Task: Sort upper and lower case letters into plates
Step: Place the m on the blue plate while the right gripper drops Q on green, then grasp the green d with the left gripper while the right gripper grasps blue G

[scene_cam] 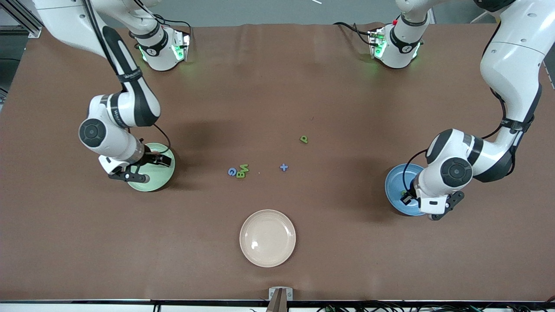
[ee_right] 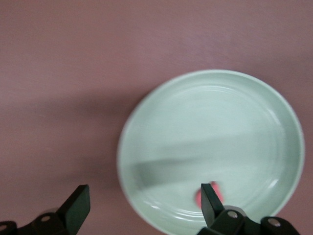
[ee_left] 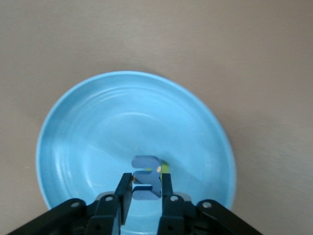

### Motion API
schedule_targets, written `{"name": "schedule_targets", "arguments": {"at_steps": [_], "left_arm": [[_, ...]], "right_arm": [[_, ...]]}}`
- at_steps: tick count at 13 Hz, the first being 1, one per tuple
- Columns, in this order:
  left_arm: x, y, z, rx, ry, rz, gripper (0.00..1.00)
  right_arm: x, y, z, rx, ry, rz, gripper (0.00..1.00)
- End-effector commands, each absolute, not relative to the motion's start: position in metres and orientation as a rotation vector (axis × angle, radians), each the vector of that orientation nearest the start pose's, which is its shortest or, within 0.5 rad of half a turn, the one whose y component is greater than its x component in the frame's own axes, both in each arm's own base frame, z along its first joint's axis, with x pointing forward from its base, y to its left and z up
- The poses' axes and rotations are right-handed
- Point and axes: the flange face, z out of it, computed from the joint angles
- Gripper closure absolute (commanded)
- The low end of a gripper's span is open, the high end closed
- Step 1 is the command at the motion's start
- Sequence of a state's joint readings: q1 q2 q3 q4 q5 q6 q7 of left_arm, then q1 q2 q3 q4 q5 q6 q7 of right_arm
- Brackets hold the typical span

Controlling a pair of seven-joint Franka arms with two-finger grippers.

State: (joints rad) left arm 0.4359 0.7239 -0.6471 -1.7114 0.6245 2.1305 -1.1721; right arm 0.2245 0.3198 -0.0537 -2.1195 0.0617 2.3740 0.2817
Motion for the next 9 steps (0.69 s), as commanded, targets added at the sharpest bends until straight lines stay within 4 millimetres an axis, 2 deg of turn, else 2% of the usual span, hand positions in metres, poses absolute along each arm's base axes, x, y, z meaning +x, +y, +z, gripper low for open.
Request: {"name": "schedule_targets", "arguments": {"at_steps": [1,2,3,5,6,9], "left_arm": [[0.634,-0.064,0.234,-2.801,-0.995,0.054,0.13],[0.633,-0.065,0.236,-2.792,-1.008,0.051,0.01],[0.627,-0.076,0.239,-2.797,-0.994,0.049,0.00],[0.615,-0.115,0.247,-2.818,-0.971,0.069,0.00],[0.607,-0.143,0.254,-2.844,-0.957,0.073,0.01],[0.568,-0.217,0.259,-2.911,-0.940,0.093,0.08]], "right_arm": [[0.577,0.156,0.254,-3.108,0.374,0.079,0.00],[0.583,0.181,0.252,-3.101,0.425,0.061,0.00],[0.587,0.201,0.246,-3.097,0.459,0.054,0.00],[0.597,0.227,0.237,-3.088,0.509,0.035,0.00],[0.603,0.237,0.231,-3.084,0.531,0.028,0.00],[0.604,0.265,0.209,-3.081,0.552,0.006,0.00]]}}
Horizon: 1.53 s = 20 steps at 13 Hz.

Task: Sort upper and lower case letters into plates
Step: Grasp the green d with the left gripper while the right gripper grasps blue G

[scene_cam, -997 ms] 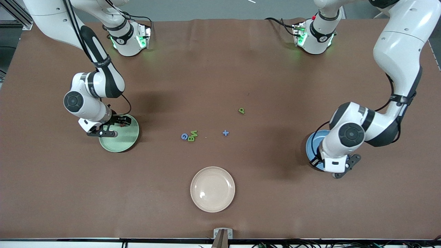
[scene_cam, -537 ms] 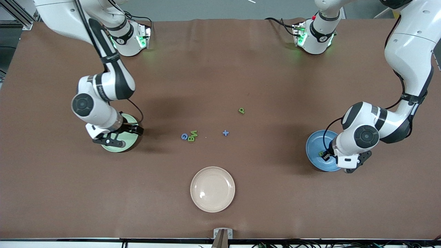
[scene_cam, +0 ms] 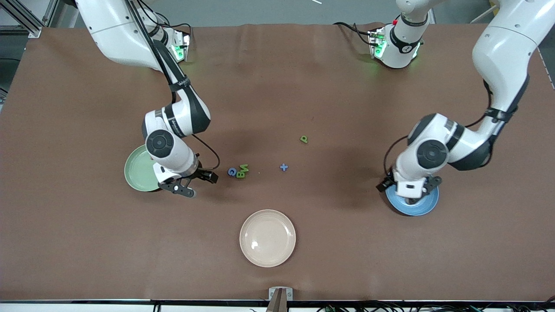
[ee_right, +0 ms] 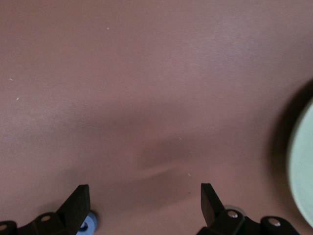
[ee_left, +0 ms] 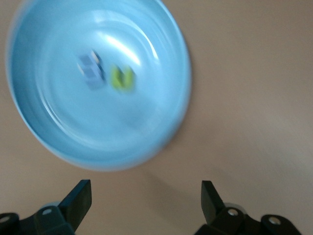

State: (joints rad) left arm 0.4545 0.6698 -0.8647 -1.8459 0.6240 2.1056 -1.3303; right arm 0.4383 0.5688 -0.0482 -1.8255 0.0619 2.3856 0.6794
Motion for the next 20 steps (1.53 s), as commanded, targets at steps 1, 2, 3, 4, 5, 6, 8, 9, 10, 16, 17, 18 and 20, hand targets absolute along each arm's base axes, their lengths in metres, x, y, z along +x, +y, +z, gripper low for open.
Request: {"name": "schedule_targets", "arguments": {"at_steps": [1,2,3,4,5,6,8,9,10,16,17,18,20], "left_arm": [[0.557,-0.238,0.261,-2.933,-0.974,0.089,0.10],[0.540,-0.265,0.258,-2.943,-0.979,0.085,0.13],[0.524,-0.297,0.257,-2.947,-0.982,0.077,0.15],[0.510,-0.321,0.254,-2.936,-1.011,0.080,0.17],[0.502,-0.339,0.251,-2.938,-1.062,0.091,0.19],[0.490,-0.358,0.246,-2.954,-1.083,0.077,0.19],[0.465,-0.388,0.227,-2.916,-1.126,0.026,0.19],[0.456,-0.397,0.217,-2.899,-1.136,0.015,0.20],[0.443,-0.410,0.211,-2.902,-1.133,0.027,0.24],[0.411,-0.431,0.187,-2.826,-1.265,0.082,0.37],[0.405,-0.434,0.185,-2.827,-1.281,0.087,0.38],[0.404,-0.433,0.182,-2.818,-1.288,0.085,0.40],[0.404,-0.435,0.180,-2.823,-1.323,0.089,0.43]], "right_arm": [[0.605,0.267,0.202,-3.067,0.569,-0.023,0.00],[0.602,0.275,0.194,-3.055,0.582,-0.048,0.00],[0.596,0.287,0.187,-3.050,0.596,-0.053,0.00],[0.592,0.293,0.181,-3.044,0.619,-0.058,0.00],[0.587,0.301,0.179,-3.039,0.605,-0.076,0.00],[0.583,0.300,0.172,-3.037,0.605,-0.083,0.00],[0.570,0.309,0.165,-3.031,0.619,-0.088,0.00],[0.563,0.314,0.162,-3.036,0.620,-0.080,0.00],[0.558,0.318,0.160,-3.038,0.628,-0.072,0.01],[0.527,0.321,0.149,-3.084,0.601,-0.011,0.02],[0.522,0.320,0.153,-3.088,0.598,-0.005,0.03],[0.519,0.320,0.157,-3.088,0.594,-0.004,0.05],[0.516,0.321,0.156,-3.092,0.590,0.001,0.09]]}}
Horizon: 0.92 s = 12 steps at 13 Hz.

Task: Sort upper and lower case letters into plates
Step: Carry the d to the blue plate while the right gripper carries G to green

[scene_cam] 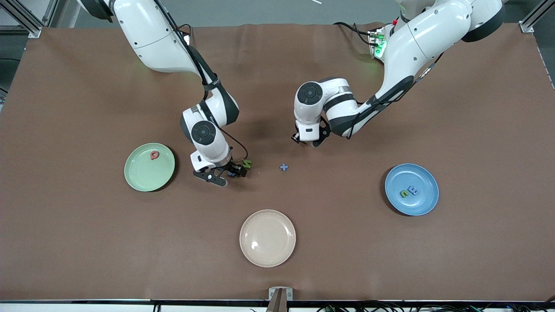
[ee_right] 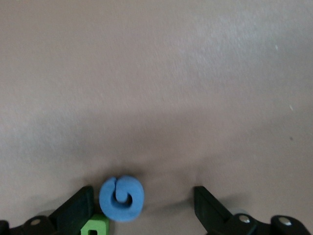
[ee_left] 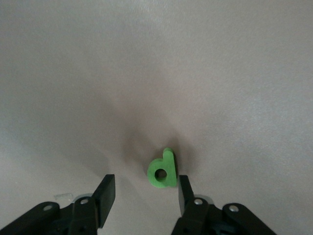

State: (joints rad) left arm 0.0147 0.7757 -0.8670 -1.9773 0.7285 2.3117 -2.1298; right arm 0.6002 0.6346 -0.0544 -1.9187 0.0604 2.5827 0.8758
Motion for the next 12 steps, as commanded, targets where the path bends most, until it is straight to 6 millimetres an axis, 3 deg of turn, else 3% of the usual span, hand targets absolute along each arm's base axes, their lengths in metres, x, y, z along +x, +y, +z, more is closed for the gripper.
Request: {"name": "schedule_targets", "arguments": {"at_steps": [1,3,5,6,8,9,12], "left_arm": [[0.406,-0.432,0.173,-2.814,-1.339,0.082,0.43],[0.408,-0.431,0.170,-2.816,-1.354,0.078,0.44],[0.409,-0.430,0.169,-2.820,-1.363,0.079,0.48],[0.410,-0.430,0.170,-2.821,-1.364,0.078,0.57],[0.413,-0.430,0.172,-2.822,-1.370,0.072,0.93],[0.419,-0.426,0.176,-2.822,-1.377,0.057,0.99],[0.450,-0.412,0.203,-2.843,-1.386,-0.062,0.99]], "right_arm": [[0.516,0.321,0.156,-3.092,0.588,-0.001,0.13],[0.518,0.320,0.157,-3.091,0.587,-0.004,0.26],[0.522,0.320,0.159,-3.080,0.589,-0.024,0.30],[0.527,0.321,0.161,-3.073,0.590,-0.038,0.30],[0.534,0.324,0.165,-3.063,0.587,-0.055,0.30],[0.536,0.323,0.166,-3.061,0.587,-0.059,0.30],[0.541,0.325,0.171,-3.053,0.580,-0.076,0.30]]}}
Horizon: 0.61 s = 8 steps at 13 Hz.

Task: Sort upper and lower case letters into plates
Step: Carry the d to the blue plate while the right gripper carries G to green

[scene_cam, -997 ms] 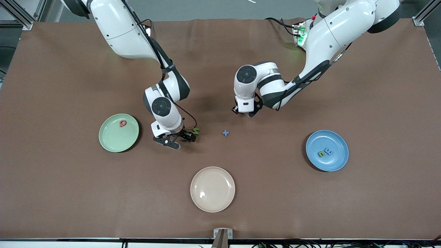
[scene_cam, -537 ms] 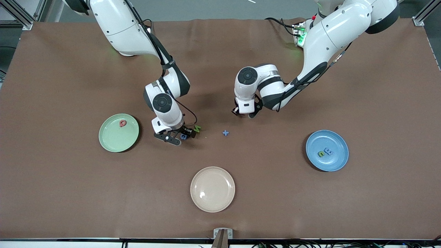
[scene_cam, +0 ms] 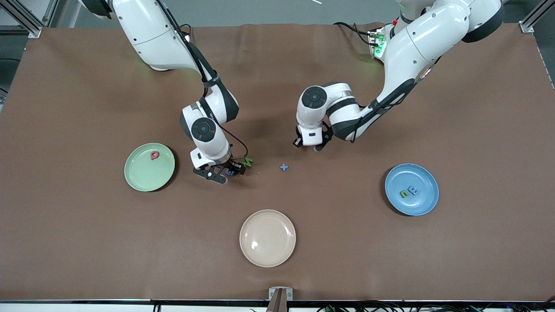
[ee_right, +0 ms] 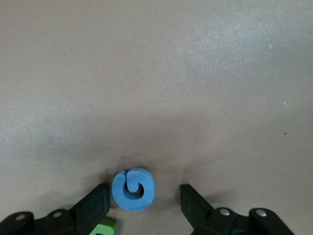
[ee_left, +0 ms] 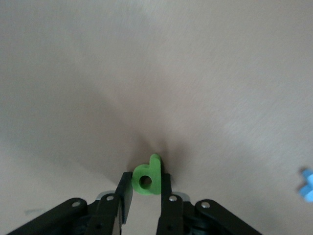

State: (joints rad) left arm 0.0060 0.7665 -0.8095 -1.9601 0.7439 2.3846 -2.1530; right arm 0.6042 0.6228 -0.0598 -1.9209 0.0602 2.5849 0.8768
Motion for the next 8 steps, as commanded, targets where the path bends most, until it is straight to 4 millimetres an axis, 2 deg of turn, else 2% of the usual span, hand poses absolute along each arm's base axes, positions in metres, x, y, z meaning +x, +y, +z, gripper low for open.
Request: {"name": "schedule_targets", "arguments": {"at_steps": [1,3,4,5,6,8], "left_arm": [[0.473,-0.398,0.217,-2.863,-1.369,-0.144,1.00],[0.512,-0.370,0.240,-2.858,-1.325,-0.226,1.00],[0.530,-0.351,0.248,-2.845,-1.282,-0.251,1.00],[0.549,-0.328,0.254,-2.843,-1.255,-0.266,1.00],[0.567,-0.301,0.264,-2.849,-1.226,-0.288,1.00],[0.593,-0.254,0.269,-2.860,-1.167,-0.295,0.99]], "right_arm": [[0.541,0.325,0.170,-3.053,0.580,-0.076,0.30],[0.541,0.325,0.170,-3.053,0.580,-0.076,0.30],[0.541,0.325,0.169,-3.055,0.580,-0.072,0.33],[0.541,0.324,0.169,-3.056,0.580,-0.071,0.41],[0.542,0.323,0.169,-3.058,0.581,-0.069,0.53],[0.545,0.315,0.169,-3.068,0.562,-0.059,0.83]]}}
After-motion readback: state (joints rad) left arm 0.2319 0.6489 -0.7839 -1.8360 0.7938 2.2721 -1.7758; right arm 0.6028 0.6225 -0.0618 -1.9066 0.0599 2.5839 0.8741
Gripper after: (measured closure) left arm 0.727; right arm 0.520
